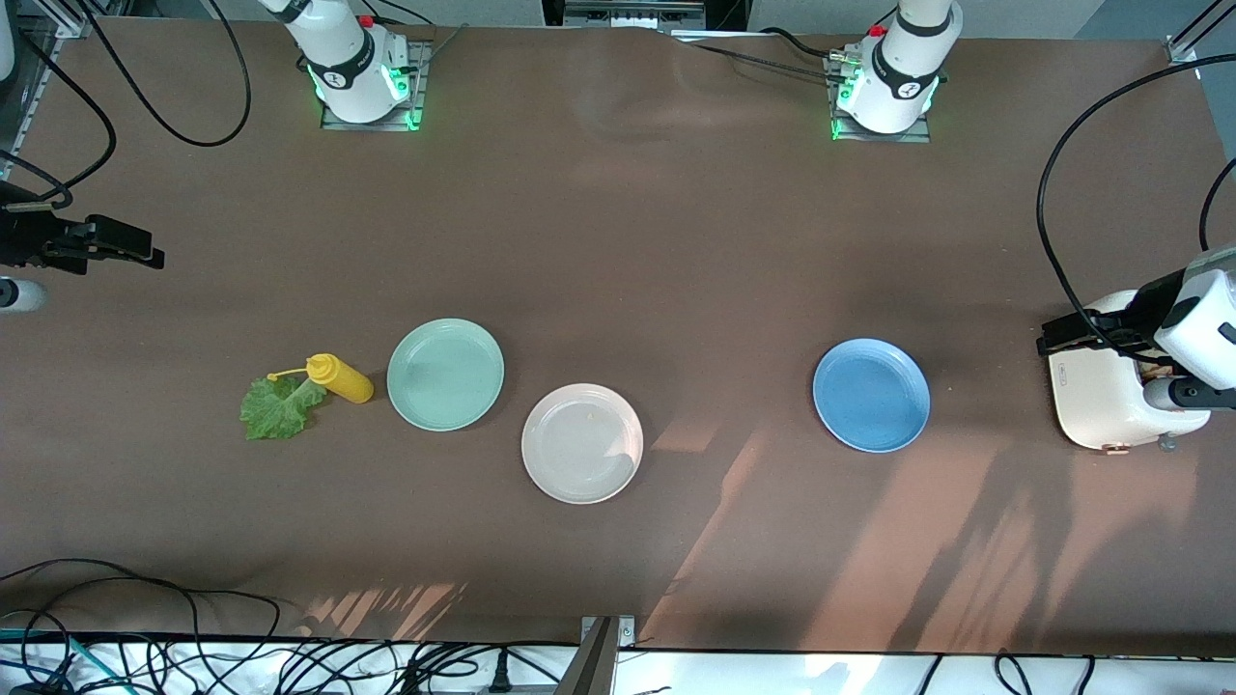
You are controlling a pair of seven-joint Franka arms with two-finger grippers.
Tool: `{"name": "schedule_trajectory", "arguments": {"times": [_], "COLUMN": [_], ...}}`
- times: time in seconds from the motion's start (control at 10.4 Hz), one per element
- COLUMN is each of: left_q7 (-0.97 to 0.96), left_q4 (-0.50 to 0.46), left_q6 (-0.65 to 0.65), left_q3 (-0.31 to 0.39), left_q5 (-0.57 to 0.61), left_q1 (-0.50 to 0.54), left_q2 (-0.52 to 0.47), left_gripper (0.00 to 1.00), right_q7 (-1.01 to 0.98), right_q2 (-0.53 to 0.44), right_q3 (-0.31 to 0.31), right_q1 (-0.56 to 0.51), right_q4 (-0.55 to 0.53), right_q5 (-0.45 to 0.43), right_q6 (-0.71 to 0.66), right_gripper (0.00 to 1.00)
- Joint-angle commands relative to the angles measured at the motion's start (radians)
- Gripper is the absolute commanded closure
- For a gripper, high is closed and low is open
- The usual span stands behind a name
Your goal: Make sandwich on beige plate with both arms
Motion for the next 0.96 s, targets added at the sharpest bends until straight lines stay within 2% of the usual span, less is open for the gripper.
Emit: {"name": "schedule_trajectory", "arguments": {"times": [0.0, 0.29, 0.48, 0.68, 0.87], "left_q7": [0.019, 0.022, 0.077, 0.221, 0.28], "left_q4": [-0.005, -0.005, -0.005, -0.005, -0.005], "left_q6": [-0.005, -0.007, -0.007, -0.005, 0.001], "left_q3": [0.003, 0.006, 0.007, 0.007, 0.009], "left_q5": [-0.015, -0.006, 0.0, 0.061, 0.139], "left_q1": [0.001, 0.024, 0.097, 0.174, 0.223], "left_q2": [-0.003, -0.003, 0.016, 0.052, 0.108], "left_gripper": [0.0, 0.0, 0.0, 0.0, 0.01], "right_q7": [0.005, 0.006, 0.005, 0.005, 0.005], "right_q2": [0.002, 0.002, 0.002, 0.004, 0.004], "right_q3": [-0.002, -0.002, -0.002, -0.002, -0.003], "right_q1": [-0.005, -0.005, -0.005, -0.006, -0.006], "right_q4": [0.02, 0.02, 0.02, 0.019, 0.019], "right_q5": [0.019, 0.022, 0.022, 0.024, 0.022], "right_q6": [-0.018, -0.018, -0.018, -0.019, -0.018], "right_gripper": [0.0, 0.0, 0.0, 0.0, 0.0]}}
